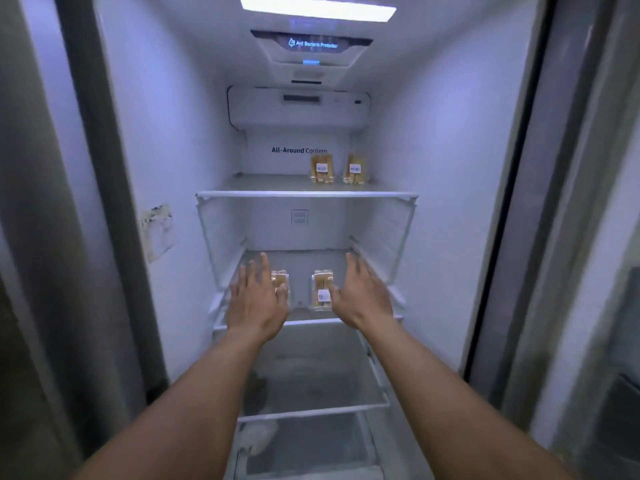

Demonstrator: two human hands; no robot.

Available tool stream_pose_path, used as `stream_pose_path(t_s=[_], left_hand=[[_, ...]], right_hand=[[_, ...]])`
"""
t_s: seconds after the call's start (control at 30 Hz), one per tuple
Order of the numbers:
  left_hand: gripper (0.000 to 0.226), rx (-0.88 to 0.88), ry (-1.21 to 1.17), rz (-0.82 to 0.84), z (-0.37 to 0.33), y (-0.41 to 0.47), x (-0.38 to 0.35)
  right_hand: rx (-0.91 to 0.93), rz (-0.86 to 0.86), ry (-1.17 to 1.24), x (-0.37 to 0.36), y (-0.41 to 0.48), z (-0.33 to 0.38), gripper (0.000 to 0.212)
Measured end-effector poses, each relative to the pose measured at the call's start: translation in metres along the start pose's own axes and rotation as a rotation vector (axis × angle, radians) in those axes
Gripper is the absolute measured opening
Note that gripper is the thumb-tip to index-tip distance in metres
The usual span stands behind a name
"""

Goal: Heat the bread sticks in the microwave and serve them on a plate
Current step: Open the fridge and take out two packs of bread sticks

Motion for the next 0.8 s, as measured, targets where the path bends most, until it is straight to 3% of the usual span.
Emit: stream_pose_path(t_s=[0.23, 0.57, 0.8], left_hand=[[0.083, 0.149, -0.017, 0.081, 0.017, 0.058, -0.055], [0.108, 0.268, 0.071, 0.194, 0.025, 0.093, -0.106], [0.105, 0.362, 0.063, 0.199, 0.025, 0.103, -0.119]], right_hand=[[-0.134, 0.041, 0.027, -0.054, 0.051, -0.014, 0.054], [-0.26, 0.104, 0.096, -0.111, 0.097, -0.016, 0.08], [-0.309, 0.128, 0.092, -0.125, 0.102, -0.022, 0.071]])
Point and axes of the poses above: each hand's wrist, its own y-axis towards the middle knuckle, its own x-axis out of the back of the hand, z = x × y, the point moved 1 cm from there along y, towards the middle knuckle, and after that the axes turned 2 degrees about y, right-handed, at the moved point
